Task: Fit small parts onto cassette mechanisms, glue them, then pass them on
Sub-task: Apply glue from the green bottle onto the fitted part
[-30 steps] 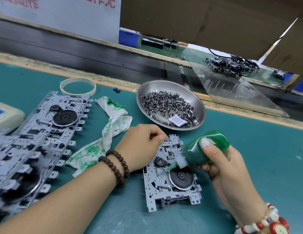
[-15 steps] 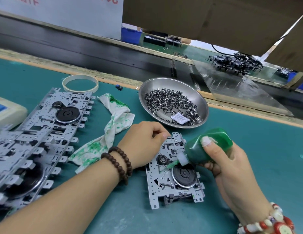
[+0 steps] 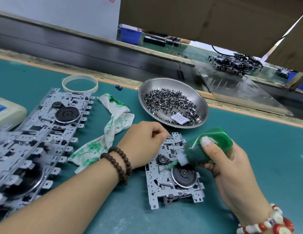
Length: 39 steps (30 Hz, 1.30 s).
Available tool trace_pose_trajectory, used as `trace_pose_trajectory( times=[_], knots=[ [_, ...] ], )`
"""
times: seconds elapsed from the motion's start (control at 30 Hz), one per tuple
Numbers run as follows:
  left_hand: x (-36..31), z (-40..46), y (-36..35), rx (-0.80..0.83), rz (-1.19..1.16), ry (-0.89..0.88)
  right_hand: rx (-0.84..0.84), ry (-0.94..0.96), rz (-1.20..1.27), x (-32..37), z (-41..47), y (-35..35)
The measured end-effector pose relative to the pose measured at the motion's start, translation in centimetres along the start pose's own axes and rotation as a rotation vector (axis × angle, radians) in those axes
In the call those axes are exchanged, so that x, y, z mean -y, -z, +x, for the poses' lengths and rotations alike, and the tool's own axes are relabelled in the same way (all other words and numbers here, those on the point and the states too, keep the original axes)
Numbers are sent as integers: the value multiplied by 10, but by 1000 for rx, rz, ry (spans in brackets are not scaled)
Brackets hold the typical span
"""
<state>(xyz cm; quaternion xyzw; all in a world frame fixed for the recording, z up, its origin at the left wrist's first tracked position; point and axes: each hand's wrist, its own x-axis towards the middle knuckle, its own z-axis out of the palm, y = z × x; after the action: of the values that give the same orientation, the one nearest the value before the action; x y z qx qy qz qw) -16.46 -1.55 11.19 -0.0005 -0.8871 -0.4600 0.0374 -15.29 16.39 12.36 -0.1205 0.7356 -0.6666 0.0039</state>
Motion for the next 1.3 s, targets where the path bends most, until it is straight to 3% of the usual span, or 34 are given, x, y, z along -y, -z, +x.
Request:
trace_pose_trajectory(
  times=[0.27,0.47,0.67,0.83,0.9,0.97,1.1,1.2,1.3],
  knots=[
    [1,1,-1,-8,-11,-15,21,-42,11,0,1,4],
    [2,-1,-1,-28,-87,10,62,-313,481,10,3,13],
    [2,-2,-2,-61,-219,46,84,-577,575,15,6,17],
    [-5,-9,4,-99,-272,61,225,-441,666,16,2,31],
    [-9,-11,7,-103,-324,88,325,-349,601,14,1,34],
    [-12,-11,7,-104,-337,74,321,-233,522,15,2,36],
    [-20,-9,15,-156,-321,26,104,-82,270,15,6,48],
    [-34,-5,22,-204,-299,-15,53,-77,-179,6,6,48],
    [-55,4,27,-227,-318,-55,103,-53,-578,2,6,42]
  ],
)
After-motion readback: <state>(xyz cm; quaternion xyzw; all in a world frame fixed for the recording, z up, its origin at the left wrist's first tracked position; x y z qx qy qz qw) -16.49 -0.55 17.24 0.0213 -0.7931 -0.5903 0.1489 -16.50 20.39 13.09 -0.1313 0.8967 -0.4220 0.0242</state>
